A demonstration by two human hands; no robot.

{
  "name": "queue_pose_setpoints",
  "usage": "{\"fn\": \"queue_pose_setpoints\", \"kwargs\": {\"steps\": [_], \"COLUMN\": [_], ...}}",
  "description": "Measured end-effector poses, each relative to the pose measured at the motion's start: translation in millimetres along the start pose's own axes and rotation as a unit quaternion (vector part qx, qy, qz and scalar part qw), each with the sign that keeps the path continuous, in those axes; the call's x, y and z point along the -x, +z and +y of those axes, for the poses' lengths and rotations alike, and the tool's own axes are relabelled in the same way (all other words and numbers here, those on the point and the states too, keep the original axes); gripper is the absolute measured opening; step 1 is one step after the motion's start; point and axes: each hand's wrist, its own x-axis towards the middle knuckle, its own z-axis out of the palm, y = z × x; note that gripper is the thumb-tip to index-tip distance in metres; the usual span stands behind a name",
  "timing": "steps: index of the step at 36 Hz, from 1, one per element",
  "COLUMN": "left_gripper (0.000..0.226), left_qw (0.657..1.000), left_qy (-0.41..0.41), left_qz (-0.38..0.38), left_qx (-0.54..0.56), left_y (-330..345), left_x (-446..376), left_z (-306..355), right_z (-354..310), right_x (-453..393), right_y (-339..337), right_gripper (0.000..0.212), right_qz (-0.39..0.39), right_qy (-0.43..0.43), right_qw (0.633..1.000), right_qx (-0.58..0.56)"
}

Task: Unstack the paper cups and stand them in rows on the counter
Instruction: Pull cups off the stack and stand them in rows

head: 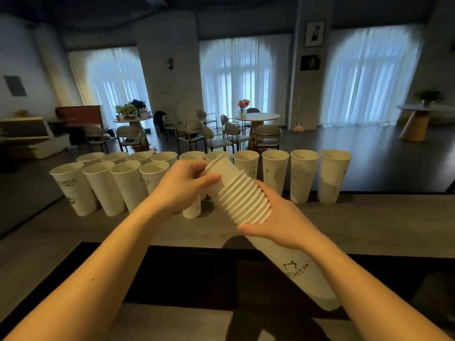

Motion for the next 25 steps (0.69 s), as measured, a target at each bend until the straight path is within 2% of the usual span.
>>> {"fn": "queue_pose_setpoints", "kwargs": {"steps": [5, 7, 12, 16, 20, 25], "left_gripper": [0.014, 0.015, 0.012, 0.009, 0.015, 0.019], "left_qw": [0.979, 0.968, 0.962, 0.935, 0.906, 0.895], "left_qy": [0.024, 0.028, 0.045, 0.044, 0.087, 0.092], "left_qz": [0.201, 0.233, 0.111, 0.021, 0.030, 0.024], "left_qx": [-0.029, -0.087, -0.247, -0.351, -0.414, -0.436], "left_y": [-16, -16, 23, 51, 62, 62], "left_x": [-21, -32, -50, -68, -87, -106], "left_z": [-13, -25, -62, -88, -104, -110], "right_z": [19, 28, 41, 46, 50, 57], "right_x": [-7, -9, -12, -19, -26, -34], "right_y": [-4, -5, -5, -6, -8, -9], "right_gripper": [0.098, 0.099, 0.098, 0.097, 0.096, 0.100], "right_qz": [-0.005, -0.002, 0.000, 0.006, 0.009, 0.014], "right_qy": [0.051, 0.078, 0.101, 0.102, 0.102, 0.105], "right_qw": [0.999, 0.997, 0.995, 0.995, 0.995, 0.994], "right_qx": [0.017, 0.023, 0.017, 0.012, 0.013, 0.012]}}
